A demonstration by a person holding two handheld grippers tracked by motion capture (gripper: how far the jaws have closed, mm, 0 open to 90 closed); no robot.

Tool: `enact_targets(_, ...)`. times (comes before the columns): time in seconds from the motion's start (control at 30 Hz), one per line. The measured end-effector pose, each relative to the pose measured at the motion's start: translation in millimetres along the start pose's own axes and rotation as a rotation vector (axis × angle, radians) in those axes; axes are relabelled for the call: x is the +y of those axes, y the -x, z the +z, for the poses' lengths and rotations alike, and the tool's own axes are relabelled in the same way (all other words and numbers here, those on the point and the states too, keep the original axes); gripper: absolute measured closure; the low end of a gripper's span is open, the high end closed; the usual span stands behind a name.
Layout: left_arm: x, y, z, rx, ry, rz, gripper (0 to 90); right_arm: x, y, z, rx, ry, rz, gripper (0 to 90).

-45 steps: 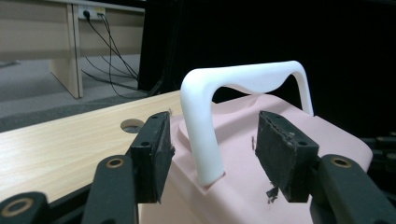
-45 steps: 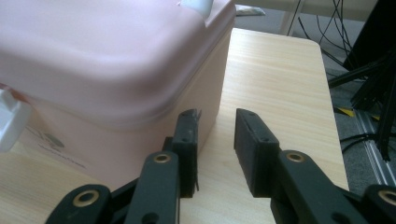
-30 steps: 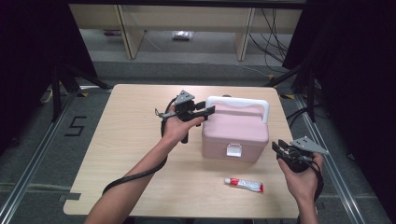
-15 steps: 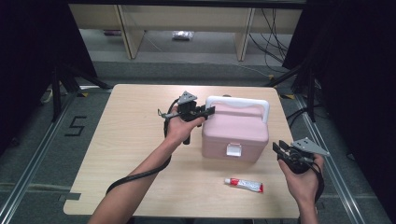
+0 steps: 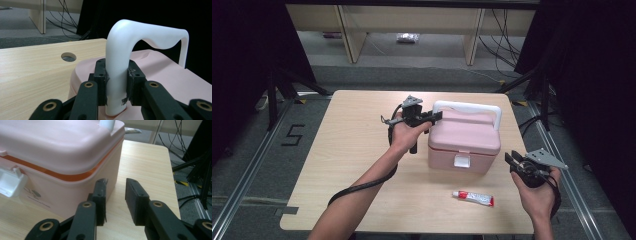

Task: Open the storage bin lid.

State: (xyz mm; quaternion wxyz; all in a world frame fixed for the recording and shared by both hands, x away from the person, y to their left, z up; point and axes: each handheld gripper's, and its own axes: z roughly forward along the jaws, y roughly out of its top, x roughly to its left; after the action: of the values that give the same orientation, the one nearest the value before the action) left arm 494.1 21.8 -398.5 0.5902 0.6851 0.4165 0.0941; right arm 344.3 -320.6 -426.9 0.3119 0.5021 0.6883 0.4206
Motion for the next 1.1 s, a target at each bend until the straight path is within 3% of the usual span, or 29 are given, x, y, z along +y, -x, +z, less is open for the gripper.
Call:
enact_targets(0.1,1.8,0.8,-0.1,0.001,0.003,-0.015,73.4,1.4,0.1,-1.6,-0.010,0.010,-0.022,72.8)
enact_targets(0.13,2.5,0.7,0.5,-0.005,0.007,-0.022,73.4,2.7,-3.9,-3.3,0.002,0.010,0.009,75.8)
enact_targets(0.17,3.5,0.8,0.1,0.003,0.001,-0.026,73.4,2.7,-3.9,-3.3,0.002,0.010,0.009,75.8)
enact_targets(0.23,6.0,0.8,0.0,0.005,0.001,-0.045,73.4,4.2,-4.6,-4.6,0.008,0.022,-0.015,84.5)
enact_targets(0.3,7.7,0.8,0.1,-0.003,0.002,-0.053,73.5,5.7,-7.2,-5.9,0.035,0.016,0.005,89.9)
enact_targets(0.37,8.5,1.5,-0.3,0.008,-0.004,-0.053,73.5,5.9,-6.6,-5.4,0.026,0.021,-0.022,90.0)
enact_targets(0.47,9.8,0.8,-0.1,-0.001,-0.003,-0.063,73.5,10.1,-10.2,-6.4,0.057,0.008,0.016,90.0)
enact_targets(0.53,11.0,1.2,-0.4,0.006,-0.008,-0.066,73.5,10.6,-10.3,-5.6,0.060,0.017,0.006,90.0)
enact_targets(0.73,13.6,3.3,-1.2,0.007,-0.014,-0.072,73.5,13.4,-19.9,-3.6,0.091,0.012,0.037,90.0)
enact_targets(0.77,14.3,3.2,-2.1,0.003,-0.011,-0.075,73.5,15.5,-20.1,-1.9,0.093,0.031,0.004,90.0)
enact_targets(0.83,14.5,3.1,-2.4,0.006,-0.012,-0.076,73.5,17.9,-25.2,-3.2,0.104,0.021,0.049,90.0)
enact_targets(0.87,14.5,2.9,-2.2,0.003,-0.014,-0.078,73.5,17.9,-25.2,-3.2,0.104,0.021,0.049,90.0)
enact_targets(0.9,14.7,3.0,-2.4,0.006,-0.018,-0.078,73.5,19.3,-23.4,-2.6,0.098,0.029,0.006,90.0)
enact_targets(0.93,15.0,3.4,-2.6,0.006,-0.021,-0.080,73.5,20.7,-28.0,-0.7,0.115,0.035,0.039,90.0)
enact_targets(0.97,14.9,3.3,-2.2,0.001,-0.015,-0.082,73.5,21.0,-26.1,0.9,0.111,0.049,0.003,90.0)
enact_targets(1.0,14.9,3.3,-2.2,0.001,-0.015,-0.082,73.5,21.6,-27.8,1.5,0.117,0.052,0.024,90.0)
enact_targets(1.1,14.5,4.3,-2.9,0.006,-0.016,-0.094,73.5,23.9,-28.3,1.7,0.105,0.066,0.010,90.0)
